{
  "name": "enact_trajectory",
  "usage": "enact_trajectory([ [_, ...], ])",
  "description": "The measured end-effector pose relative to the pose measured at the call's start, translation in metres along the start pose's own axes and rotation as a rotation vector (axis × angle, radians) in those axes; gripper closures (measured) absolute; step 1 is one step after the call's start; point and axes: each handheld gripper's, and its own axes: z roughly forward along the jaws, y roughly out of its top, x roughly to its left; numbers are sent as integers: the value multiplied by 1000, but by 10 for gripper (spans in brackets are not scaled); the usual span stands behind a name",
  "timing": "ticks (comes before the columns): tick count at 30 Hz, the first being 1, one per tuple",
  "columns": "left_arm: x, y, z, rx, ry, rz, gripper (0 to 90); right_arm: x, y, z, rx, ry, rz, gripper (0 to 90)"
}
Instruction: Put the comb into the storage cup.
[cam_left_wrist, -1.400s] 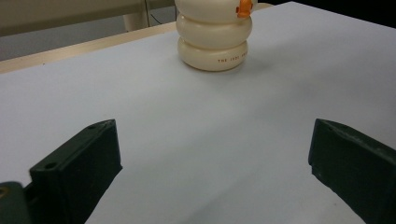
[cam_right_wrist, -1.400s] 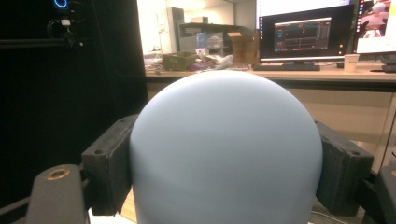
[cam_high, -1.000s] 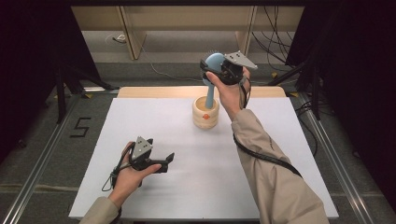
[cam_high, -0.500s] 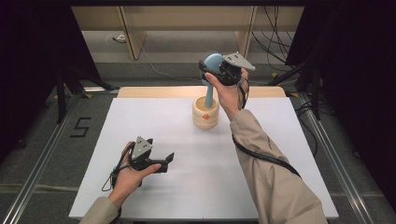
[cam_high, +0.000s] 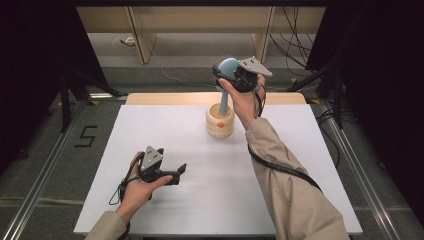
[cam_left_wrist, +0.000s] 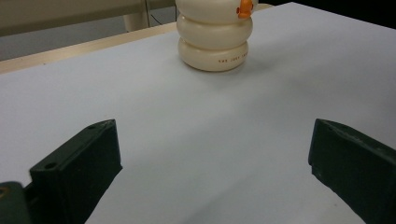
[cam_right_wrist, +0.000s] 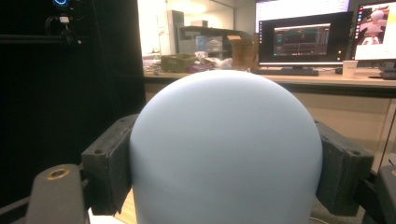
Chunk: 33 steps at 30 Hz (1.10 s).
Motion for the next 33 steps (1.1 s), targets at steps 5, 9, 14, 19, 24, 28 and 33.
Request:
enact_trajectory([
  [5,0,0,0,0,0,0,18,1,-1,0,0,0,-2,207],
  [9,0,0,0,0,0,1,18,1,-2,0,-2,0,-3,207],
  [14,0,0,0,2,0,1,18,1,-3,1,-1,-1,-6,207],
  [19,0,0,0,0,0,-1,19,2,-4,1,8,-4,-4,207],
  [24,0,0,0,-1,0,-2,19,3,-7,2,11,-2,-3,207],
  [28,0,0,0,-1,0,-2,19,3,-8,3,13,-3,-3,207],
  [33,0,0,0,0,0,-1,19,3,-8,2,16,-5,-8,207],
])
